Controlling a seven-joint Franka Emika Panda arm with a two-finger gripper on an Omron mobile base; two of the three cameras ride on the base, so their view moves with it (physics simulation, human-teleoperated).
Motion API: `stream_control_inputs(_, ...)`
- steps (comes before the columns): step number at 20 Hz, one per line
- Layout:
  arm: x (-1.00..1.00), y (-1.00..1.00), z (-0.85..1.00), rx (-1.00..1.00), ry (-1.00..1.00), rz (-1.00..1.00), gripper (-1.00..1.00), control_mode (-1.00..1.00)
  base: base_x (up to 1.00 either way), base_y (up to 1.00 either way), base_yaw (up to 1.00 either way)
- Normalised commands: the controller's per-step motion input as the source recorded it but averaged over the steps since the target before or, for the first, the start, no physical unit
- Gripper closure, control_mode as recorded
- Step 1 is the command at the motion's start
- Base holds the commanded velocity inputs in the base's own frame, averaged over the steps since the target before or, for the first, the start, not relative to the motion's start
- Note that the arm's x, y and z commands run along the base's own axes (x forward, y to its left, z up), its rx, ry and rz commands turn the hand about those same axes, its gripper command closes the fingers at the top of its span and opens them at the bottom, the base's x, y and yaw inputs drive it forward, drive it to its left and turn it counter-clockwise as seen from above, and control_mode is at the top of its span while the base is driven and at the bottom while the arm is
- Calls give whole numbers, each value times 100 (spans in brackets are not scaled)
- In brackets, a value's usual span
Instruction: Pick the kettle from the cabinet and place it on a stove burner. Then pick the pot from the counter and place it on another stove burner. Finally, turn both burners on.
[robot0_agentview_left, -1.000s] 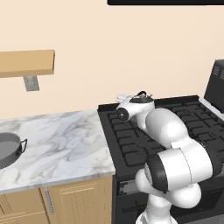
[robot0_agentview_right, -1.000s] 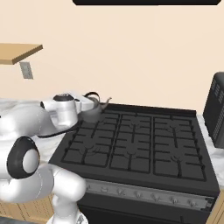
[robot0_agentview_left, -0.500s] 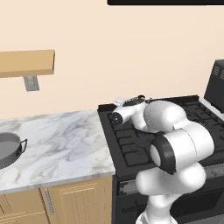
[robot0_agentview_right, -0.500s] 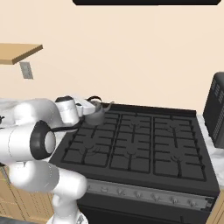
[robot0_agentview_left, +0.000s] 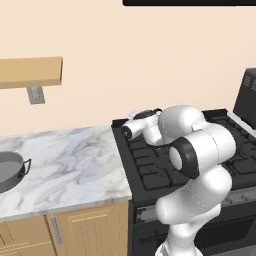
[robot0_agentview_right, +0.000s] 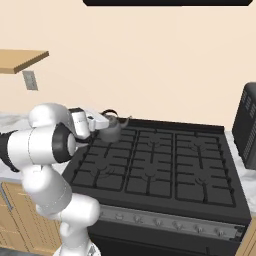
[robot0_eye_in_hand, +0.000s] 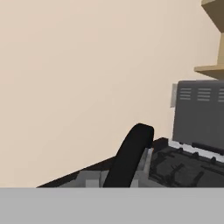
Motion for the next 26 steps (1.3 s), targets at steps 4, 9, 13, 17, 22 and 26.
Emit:
stream_control_inputs(4, 29, 0, -35, 0, 0, -4, 100, -100, 0, 0, 0)
stream_control_inputs(9, 32, 0, -28, 0, -1, -2, 100, -100, 0, 0, 0)
stream_control_inputs(13, 33, 0, -33, 0, -5, 0, 100, -100, 0, 0, 0)
stream_control_inputs(17, 23, 0, -25, 0, -3, 0, 100, -100, 0, 0, 0)
stream_control_inputs(22, 16, 0, -22, 2, -5, 0, 100, -100, 0, 0, 0)
stream_control_inputs(26, 13, 0, -20, 2, -6, 0, -100, -100, 0, 0, 0)
